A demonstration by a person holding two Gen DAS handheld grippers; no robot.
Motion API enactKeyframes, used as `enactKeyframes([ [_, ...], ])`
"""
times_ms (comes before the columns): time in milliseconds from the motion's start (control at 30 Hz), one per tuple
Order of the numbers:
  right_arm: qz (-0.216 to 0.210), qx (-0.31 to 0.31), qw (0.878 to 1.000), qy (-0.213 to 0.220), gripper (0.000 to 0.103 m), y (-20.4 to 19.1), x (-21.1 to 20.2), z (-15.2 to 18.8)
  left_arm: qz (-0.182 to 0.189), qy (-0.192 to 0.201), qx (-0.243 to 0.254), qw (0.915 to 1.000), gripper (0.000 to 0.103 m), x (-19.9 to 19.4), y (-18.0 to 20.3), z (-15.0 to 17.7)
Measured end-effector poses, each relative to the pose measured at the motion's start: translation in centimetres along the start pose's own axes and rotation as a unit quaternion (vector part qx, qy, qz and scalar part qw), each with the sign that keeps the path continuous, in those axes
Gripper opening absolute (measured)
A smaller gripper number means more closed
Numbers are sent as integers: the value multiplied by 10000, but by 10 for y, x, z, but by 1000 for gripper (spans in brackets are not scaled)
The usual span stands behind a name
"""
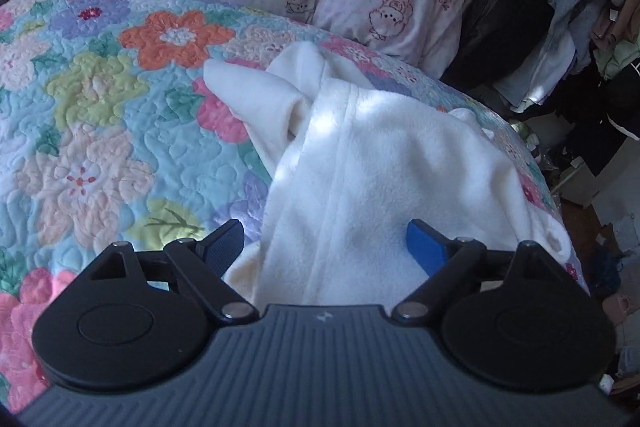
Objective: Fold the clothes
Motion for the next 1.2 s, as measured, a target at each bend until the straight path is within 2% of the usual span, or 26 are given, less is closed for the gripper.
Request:
enactKeyframes([
  [33,26,48,10000,-44,85,8,6,0,171,22,48,9998,49,-1,6,3],
  [100,79,145,9998,-133,85,23,19,1,492,135,207,9985,37,-9,22,11],
  [167,125,225,9994,-212,85,38,31,1,872,301,308,9953,17,-22,42,19],
  [267,138,238,9993,-248,85,51,38,-1,1512,350,56,9879,16,-31,66,28],
  [367,76,378,9988,-309,85,64,33,-4,1761,204,93,9841,15,-24,98,46],
  [500,-74,627,9972,-406,85,75,17,-1,2344,-449,211,9709,15,-4,143,90],
  [567,-179,757,9960,-436,85,79,8,3,2497,-754,340,9648,13,5,161,116],
  [667,-362,919,9937,-530,85,81,-1,7,2493,-884,465,9633,11,7,170,154],
  [767,-423,731,9930,-824,85,75,2,13,2483,-953,409,9631,11,2,160,179],
  [867,-312,396,9922,-1138,85,66,13,21,2256,-754,529,9699,11,-11,145,177],
  [1033,59,71,9904,-1379,86,66,27,23,1811,-82,1031,9780,13,-56,119,144],
  [1100,172,-25,9887,-1488,86,70,29,17,1567,298,1279,9789,22,-79,106,124],
  [1133,269,-124,9875,-1551,86,71,29,12,1415,511,1386,9788,34,-91,97,113],
  [1167,365,-223,9860,-1613,86,73,29,7,1283,686,1421,9791,51,-98,89,103],
  [1200,451,-318,9842,-1684,86,74,29,3,1157,847,1427,9793,58,-103,81,94],
])
Point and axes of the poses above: each gripper's, at about its wrist camera, not at the fingertips, and x roughly the way its jaws point, y to its right, z to its underside, the point moved 3 cm from there along x, roughly the way its jaws point, and after that the axes turned 2 degrees about -z, right-handed, at the moved point
